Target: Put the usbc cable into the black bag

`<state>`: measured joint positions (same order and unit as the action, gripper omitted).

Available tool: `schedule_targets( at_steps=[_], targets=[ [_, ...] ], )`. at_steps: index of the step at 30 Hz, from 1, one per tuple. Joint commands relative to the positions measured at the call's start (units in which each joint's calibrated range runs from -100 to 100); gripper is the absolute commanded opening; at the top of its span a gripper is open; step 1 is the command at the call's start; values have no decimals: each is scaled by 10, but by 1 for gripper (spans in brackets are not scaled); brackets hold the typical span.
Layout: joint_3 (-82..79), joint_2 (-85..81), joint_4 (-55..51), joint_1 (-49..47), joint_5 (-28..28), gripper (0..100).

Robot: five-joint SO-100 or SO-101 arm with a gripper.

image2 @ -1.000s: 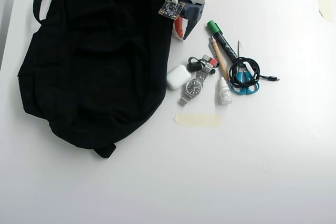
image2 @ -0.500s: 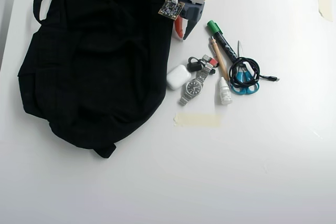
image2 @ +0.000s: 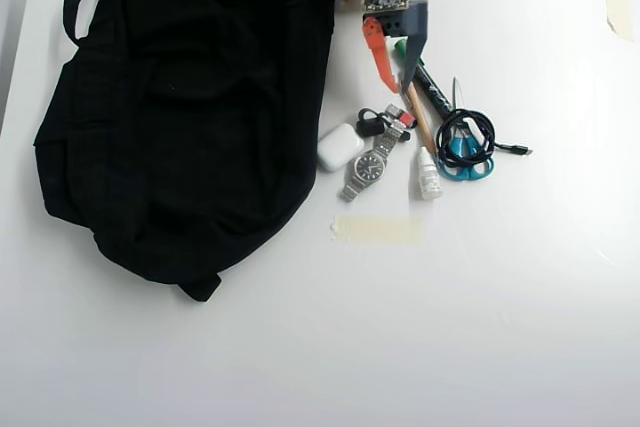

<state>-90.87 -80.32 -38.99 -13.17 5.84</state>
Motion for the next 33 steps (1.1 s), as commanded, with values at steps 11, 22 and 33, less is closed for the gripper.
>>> schedule_targets(
  at_steps=[11, 22, 33],
  targets=[
    [382, 290, -206, -47, 26, 7],
    [565, 548, -227, -88, 94, 35],
    [642, 673, -202, -149, 178, 35]
  ],
)
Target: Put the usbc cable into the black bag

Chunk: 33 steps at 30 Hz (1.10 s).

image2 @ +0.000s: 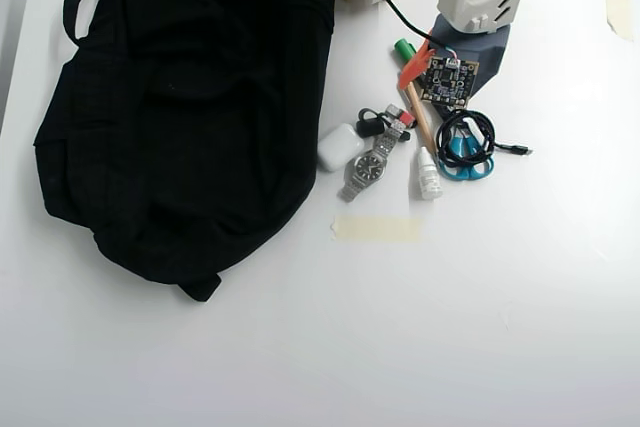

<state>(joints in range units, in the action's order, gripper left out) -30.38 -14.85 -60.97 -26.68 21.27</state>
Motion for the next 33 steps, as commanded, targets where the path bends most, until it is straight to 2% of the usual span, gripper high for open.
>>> schedule_targets(
  at_steps=[1, 7, 17, 24, 33],
  targets=[
    [37, 26, 27, -17, 30, 35],
    [40, 79, 94, -30, 38, 35],
    [57, 146, 137, -53, 53, 41],
    [57, 188, 185, -58, 49, 41],
    [52, 202, 192, -29, 48, 40]
  ],
)
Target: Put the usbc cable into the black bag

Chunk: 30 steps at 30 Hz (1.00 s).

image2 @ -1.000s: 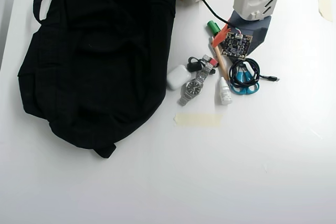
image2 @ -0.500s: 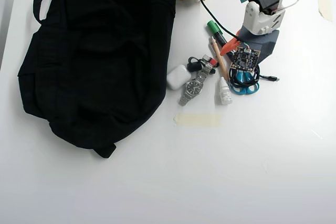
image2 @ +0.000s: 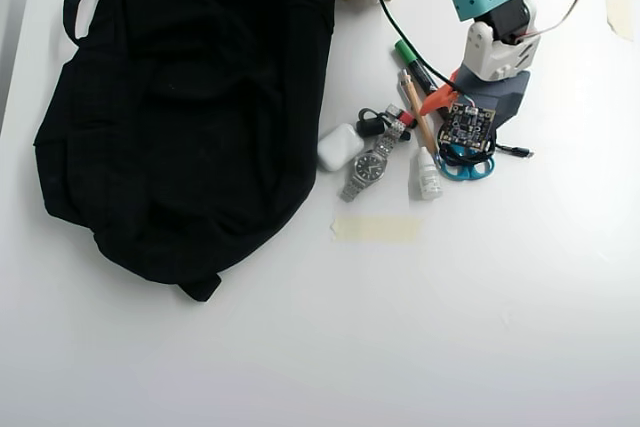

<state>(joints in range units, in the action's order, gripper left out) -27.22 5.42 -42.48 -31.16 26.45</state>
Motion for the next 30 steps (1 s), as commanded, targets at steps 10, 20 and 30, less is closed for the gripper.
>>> schedule_targets(
  at_steps=[10, 20, 30],
  targets=[
    [23, 40, 29, 28, -3, 40],
    [24, 45, 30, 33, -4, 22],
    [35, 40, 33, 41, -20, 2]
  ],
)
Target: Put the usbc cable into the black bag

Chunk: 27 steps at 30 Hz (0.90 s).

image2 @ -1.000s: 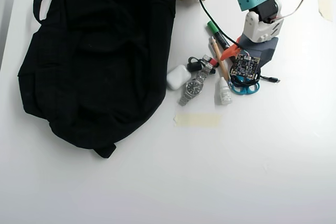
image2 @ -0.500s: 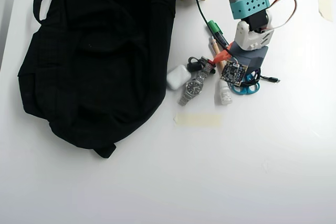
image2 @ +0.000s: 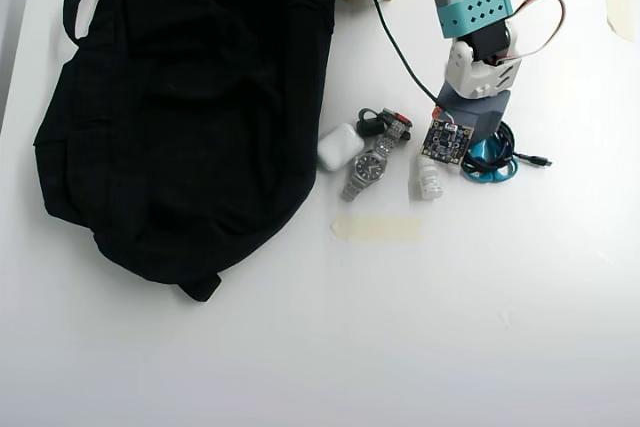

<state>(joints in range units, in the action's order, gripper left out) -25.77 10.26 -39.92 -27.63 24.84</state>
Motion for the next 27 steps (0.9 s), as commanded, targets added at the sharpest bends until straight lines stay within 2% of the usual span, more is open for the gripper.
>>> schedule_targets(
  at_steps=[1, 6, 9, 17, 27],
  targets=[
    [20, -8, 7, 6, -3, 2],
    [31, -17, 3, 10, -8, 2],
    [62, -20, -5, 13, -36, 2],
    [114, -128, -131, 23, -69, 2],
    [35, -352, -259, 45, -70, 2]
  ],
)
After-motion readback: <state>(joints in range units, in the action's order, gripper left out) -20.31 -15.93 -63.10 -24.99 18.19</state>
